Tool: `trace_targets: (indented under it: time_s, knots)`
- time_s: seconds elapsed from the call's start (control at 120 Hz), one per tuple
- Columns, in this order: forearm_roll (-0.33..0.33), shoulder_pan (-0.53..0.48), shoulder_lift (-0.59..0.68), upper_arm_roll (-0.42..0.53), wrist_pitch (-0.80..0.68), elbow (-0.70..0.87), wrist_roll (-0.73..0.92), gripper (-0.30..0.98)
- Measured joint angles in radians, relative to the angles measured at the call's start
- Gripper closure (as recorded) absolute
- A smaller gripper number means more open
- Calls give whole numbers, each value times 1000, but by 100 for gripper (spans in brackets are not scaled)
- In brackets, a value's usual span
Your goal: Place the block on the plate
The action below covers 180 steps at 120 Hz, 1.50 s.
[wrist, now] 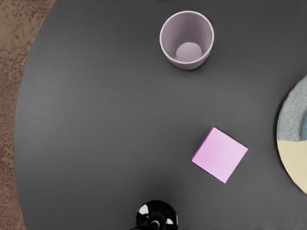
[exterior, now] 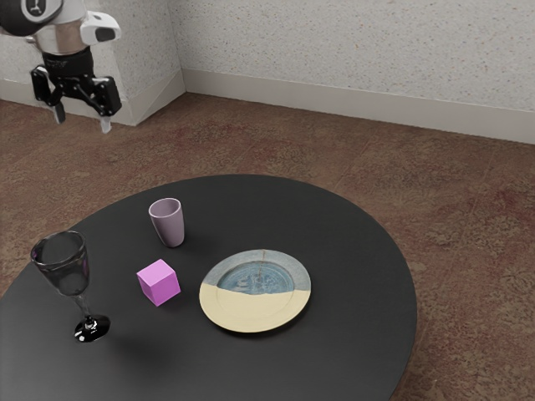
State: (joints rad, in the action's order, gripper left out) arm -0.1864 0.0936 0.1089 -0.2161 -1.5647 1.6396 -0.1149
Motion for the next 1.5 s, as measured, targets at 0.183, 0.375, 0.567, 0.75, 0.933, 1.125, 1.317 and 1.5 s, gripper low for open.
trace_targets:
  time_s: [0.183,0.375,0.567,0.75,0.933,1.125,1.317,1.5]
  knots:
    - [-7,-2,-14,0,-4,29,-33,0]
    - [-7,-6,-41,13,-47,194,-57,0]
    - [16,3,-86,16,-199,358,-50,0]
    - [80,3,-100,15,-361,500,-20,0]
    - [99,3,-101,15,-446,566,0,0]
    - [98,3,-115,14,-491,572,17,0]
    - [94,-51,-218,20,-551,512,53,0]
    - [84,-98,-255,79,-607,505,110,0]
